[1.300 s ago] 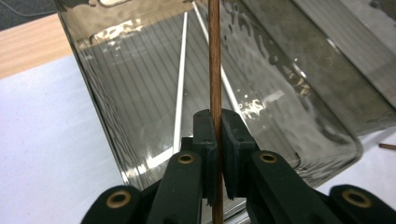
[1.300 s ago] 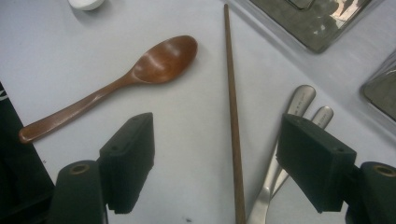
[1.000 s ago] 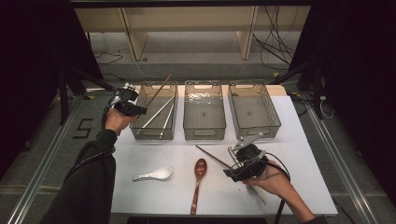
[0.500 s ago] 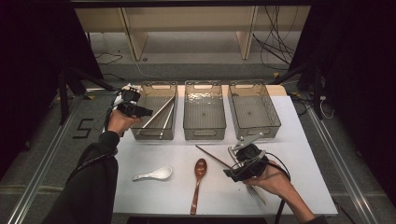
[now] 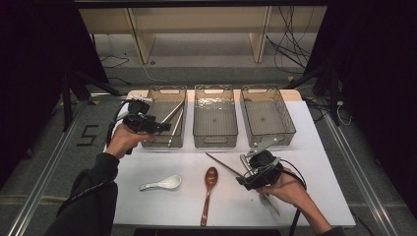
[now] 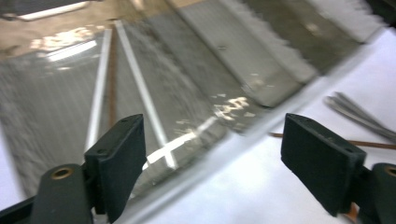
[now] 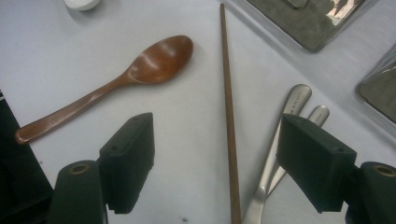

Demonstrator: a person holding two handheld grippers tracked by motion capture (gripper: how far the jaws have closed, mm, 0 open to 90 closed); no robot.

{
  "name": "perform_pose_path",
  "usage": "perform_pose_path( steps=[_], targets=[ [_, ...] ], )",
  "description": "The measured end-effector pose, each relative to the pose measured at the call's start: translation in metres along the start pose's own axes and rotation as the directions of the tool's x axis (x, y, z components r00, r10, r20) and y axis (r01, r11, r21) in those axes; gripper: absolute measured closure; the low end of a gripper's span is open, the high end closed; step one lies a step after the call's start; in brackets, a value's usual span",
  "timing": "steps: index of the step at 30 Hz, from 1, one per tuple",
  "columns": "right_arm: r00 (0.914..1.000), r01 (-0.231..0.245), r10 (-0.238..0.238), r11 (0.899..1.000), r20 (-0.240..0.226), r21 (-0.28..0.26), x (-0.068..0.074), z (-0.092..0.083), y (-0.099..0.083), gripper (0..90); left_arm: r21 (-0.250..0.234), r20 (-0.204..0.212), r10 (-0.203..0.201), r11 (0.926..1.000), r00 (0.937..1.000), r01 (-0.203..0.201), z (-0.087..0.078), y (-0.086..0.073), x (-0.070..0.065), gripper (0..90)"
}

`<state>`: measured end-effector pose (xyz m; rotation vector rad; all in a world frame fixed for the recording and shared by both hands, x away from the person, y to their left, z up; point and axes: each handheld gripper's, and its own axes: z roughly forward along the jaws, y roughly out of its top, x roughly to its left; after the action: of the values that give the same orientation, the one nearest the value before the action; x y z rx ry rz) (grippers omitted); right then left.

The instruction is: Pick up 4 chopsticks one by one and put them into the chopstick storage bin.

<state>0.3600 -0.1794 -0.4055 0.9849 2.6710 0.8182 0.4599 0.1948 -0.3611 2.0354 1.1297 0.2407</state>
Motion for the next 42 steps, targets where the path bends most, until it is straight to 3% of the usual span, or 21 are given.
perform_pose_path(
  steps=[6,12,21,24,28,31,42],
  targets=[
    [1.0000,0.003,-0.003,1.000,-0.001,0.017,-0.002,0.003,0.000,28.2,-0.002,0.064,0.031,0.9995,0.9974,-0.031,-0.010,-0.017,-0.016,16.9],
    [1.0000,-0.006,0.006,0.999,0.001,0.036,-0.005,0.008,0.001,28.2,-0.013,0.088,0.066,0.9978,0.9939,-0.066,-0.016,-0.028,-0.029,15.6],
    [1.0000,-0.009,0.009,0.997,-0.002,0.074,-0.007,0.014,0.002,28.3,-0.040,0.123,0.087,0.9958,0.9886,-0.082,-0.020,-0.040,-0.042,15.3],
    [0.9999,-0.010,0.010,0.996,-0.003,0.085,-0.008,0.016,0.003,28.3,-0.044,0.110,0.100,0.9944,0.9889,-0.095,-0.020,-0.044,-0.044,15.3],
    [0.9999,-0.009,0.010,0.995,-0.005,0.102,-0.008,0.020,0.004,29.0,-0.039,0.128,0.111,0.9935,0.9855,-0.107,-0.020,-0.050,-0.050,15.3],
    [1.0000,-0.006,0.006,0.993,-0.007,0.121,-0.009,0.023,0.005,31.1,-0.042,0.126,0.130,0.9912,0.9835,-0.125,-0.021,-0.054,-0.054,15.3],
    [0.9998,0.012,-0.008,0.978,-0.017,0.210,-0.012,0.033,0.004,49.8,-0.048,0.130,0.139,0.9898,0.9817,-0.134,-0.025,-0.068,-0.062,15.3]
  ],
)
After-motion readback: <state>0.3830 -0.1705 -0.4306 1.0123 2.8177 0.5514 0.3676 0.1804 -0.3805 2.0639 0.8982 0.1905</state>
